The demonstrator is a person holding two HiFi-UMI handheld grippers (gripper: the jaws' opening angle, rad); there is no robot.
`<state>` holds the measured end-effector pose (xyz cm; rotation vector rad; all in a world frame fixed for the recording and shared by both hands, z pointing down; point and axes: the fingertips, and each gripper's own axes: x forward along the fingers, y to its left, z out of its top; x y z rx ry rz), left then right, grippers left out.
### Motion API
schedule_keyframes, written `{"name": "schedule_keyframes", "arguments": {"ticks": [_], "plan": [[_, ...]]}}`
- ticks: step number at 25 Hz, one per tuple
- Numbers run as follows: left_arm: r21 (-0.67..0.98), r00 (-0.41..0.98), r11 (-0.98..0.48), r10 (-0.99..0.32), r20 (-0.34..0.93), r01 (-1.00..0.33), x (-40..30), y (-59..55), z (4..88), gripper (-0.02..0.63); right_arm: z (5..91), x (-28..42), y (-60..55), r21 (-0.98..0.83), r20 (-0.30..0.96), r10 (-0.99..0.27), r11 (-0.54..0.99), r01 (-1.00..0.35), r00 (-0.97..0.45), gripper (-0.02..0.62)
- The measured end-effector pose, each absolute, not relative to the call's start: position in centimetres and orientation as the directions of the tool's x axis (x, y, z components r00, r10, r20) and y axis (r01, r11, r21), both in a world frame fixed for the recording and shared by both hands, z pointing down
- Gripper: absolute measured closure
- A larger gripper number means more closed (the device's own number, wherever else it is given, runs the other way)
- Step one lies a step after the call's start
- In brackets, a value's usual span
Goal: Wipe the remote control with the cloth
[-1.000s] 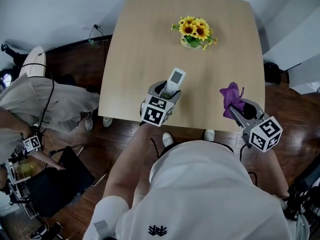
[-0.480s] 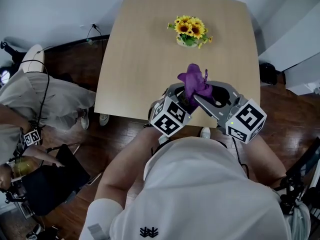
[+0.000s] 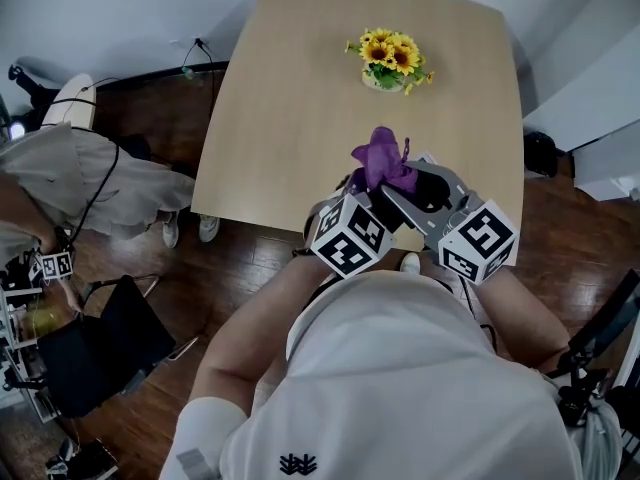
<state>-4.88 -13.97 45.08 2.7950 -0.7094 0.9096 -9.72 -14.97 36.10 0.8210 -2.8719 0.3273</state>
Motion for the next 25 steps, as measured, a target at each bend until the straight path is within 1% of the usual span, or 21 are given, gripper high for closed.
{"name": "schedule_keyframes", "arguments": {"ticks": [6,17,20,22,25], "plan": [[-0.029,0.707,-0.885,-0.390,0.590,-0.465,-5.2,-13.5,45.5,0.321,36.5,-7.6,-16.7,-0.125,0.218,-0.555,0.800,-0.587,-0.803,0.466],[-0.018,0.708,-0.883,-0.389,0.589,-0.469,-5.5,-12.8,45.7,0.321,37.3,-0.6,-20.7,-0.076,0.249,-0.687,0.689,-0.721,-0.683,0.467],[-0.020,0.711,-0.885,-0.387,0.587,-0.466,-5.3,-12.8,45.9,0.322,37.2,0.5,-21.2,-0.058,0.247,-0.708,0.671,-0.739,-0.662,0.468],[-0.022,0.710,-0.886,-0.387,0.589,-0.464,-5.2,-12.8,45.9,0.322,36.5,0.8,-21.2,-0.015,0.240,-0.718,0.670,-0.742,-0.653,0.468],[-0.018,0.710,-0.886,-0.384,0.590,-0.464,-5.1,-12.9,46.1,0.322,34.4,0.0,-20.3,0.022,0.203,-0.713,0.689,-0.724,-0.672,0.468]]}}
